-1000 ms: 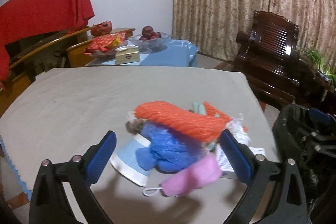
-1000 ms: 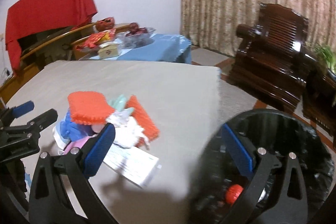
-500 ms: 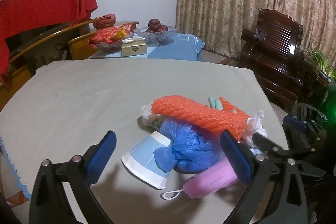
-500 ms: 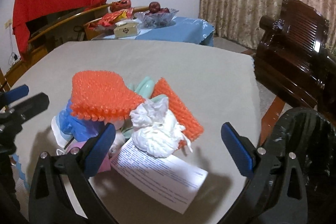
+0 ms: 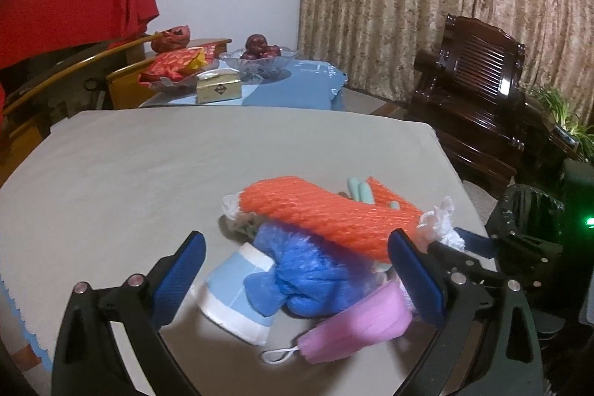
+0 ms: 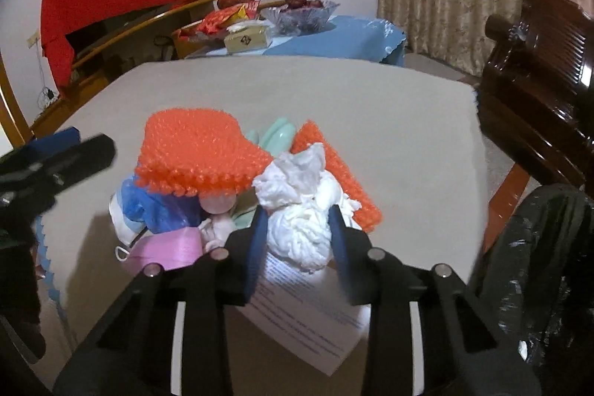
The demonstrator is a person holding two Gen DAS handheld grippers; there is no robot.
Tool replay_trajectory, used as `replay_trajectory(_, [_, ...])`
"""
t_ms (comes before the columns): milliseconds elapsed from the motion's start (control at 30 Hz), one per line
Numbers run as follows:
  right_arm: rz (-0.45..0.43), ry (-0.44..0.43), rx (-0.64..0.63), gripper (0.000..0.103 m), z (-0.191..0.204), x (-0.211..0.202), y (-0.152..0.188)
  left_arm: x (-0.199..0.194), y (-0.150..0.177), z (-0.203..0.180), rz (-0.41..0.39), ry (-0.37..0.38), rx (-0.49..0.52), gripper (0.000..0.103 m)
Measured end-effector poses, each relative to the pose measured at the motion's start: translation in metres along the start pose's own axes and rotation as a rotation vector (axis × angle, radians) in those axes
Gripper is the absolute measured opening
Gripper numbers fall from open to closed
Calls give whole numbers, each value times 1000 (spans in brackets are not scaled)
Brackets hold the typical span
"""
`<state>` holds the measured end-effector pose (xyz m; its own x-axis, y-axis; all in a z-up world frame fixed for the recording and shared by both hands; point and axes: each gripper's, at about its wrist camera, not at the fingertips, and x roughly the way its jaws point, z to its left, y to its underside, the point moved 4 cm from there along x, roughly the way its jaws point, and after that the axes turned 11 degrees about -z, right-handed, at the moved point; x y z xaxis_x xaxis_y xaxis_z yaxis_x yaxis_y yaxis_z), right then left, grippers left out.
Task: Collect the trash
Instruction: 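Grasp the white tissue bundle with the right tool while the left tool grasps the orange foam net, then carry both items over the black bin and open both tools to drop them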
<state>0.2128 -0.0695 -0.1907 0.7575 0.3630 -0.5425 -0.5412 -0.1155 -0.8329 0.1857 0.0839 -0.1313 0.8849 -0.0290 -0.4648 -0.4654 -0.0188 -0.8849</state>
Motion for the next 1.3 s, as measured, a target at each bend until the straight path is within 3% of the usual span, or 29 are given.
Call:
replay_trajectory(267, [-49, 59, 16, 33, -27, -31, -14, 15, 0, -25, 19, 41, 17, 95])
replay_trajectory(533, [-51, 78, 12, 33, -37, -37, -12, 34, 2, -43, 46, 58, 27, 83])
replay_trajectory(667, [-50, 80, 12, 33, -38, -37, -12, 47, 7, -50, 83, 63, 42, 66])
replay_trajectory(767, [-52, 82, 14, 33, -41, -40, -11, 52, 11, -50, 101, 63, 40, 46])
replay_trajectory(800, [-54, 83, 14, 33, -42, -41, -11, 52, 12, -49, 102, 65, 40, 34])
replay_trajectory(900, [-58, 82, 17, 33, -43, -42, -12, 49, 11, -48, 93, 70, 44, 21])
replay_trajectory(1000, [-60, 80, 20, 33, -43, -44, -13, 41, 8, -49, 64, 69, 51, 16])
replay_trajectory(1300, [-88, 94, 23, 33, -46, -62, -19, 1, -13, -65, -70, 88, 107, 16])
